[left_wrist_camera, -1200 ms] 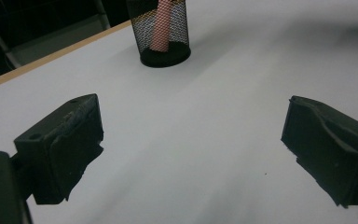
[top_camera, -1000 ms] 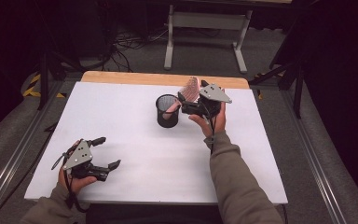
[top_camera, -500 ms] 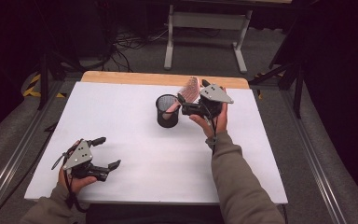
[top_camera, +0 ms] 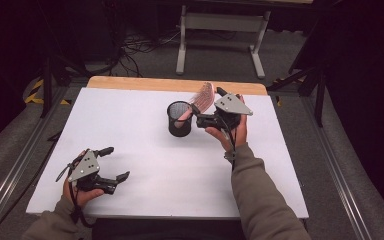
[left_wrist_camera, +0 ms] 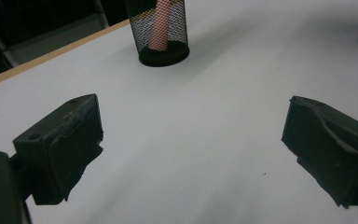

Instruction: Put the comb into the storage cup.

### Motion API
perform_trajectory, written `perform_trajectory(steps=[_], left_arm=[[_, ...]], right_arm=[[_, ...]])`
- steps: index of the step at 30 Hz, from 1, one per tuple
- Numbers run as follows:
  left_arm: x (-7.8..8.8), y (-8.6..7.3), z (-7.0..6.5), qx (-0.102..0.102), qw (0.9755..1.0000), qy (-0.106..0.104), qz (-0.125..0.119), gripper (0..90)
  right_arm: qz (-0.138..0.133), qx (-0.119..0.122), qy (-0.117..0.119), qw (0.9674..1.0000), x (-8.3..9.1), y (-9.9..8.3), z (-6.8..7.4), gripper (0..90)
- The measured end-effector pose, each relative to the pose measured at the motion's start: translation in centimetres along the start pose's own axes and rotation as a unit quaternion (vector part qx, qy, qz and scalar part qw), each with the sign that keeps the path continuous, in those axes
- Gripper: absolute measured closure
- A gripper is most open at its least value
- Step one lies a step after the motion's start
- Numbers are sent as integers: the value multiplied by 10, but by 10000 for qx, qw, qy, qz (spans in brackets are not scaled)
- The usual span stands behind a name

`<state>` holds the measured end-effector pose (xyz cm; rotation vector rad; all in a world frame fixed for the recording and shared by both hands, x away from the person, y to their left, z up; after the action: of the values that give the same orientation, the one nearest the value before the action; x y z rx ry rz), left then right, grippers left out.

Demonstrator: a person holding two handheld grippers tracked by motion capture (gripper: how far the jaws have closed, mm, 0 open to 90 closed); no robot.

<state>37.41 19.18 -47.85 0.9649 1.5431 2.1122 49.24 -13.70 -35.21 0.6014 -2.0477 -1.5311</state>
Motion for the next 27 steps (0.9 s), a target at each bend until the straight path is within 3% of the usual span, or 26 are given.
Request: perform_trajectory(steps=[13,27], left_arm=[[-1,0,-1,-17,10000,-3,8,59],[0,0,-1,-6,10000,9,-21,56]], right_arm=[[-177,16,40,9998,16,0,8,75],[-19,-22,77,10000,20,-16,14,70]])
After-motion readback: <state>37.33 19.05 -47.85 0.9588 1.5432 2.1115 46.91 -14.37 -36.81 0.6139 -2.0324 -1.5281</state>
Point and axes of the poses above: each handheld gripper's, and its own axes: x roughly backward along the jaws, y roughly out of its top, z roughly to its left, the point moved 5 cm from there along -x, roughly forward along the jaws, and after that the axes turned 8 degrees about y, right-handed, at the moved point
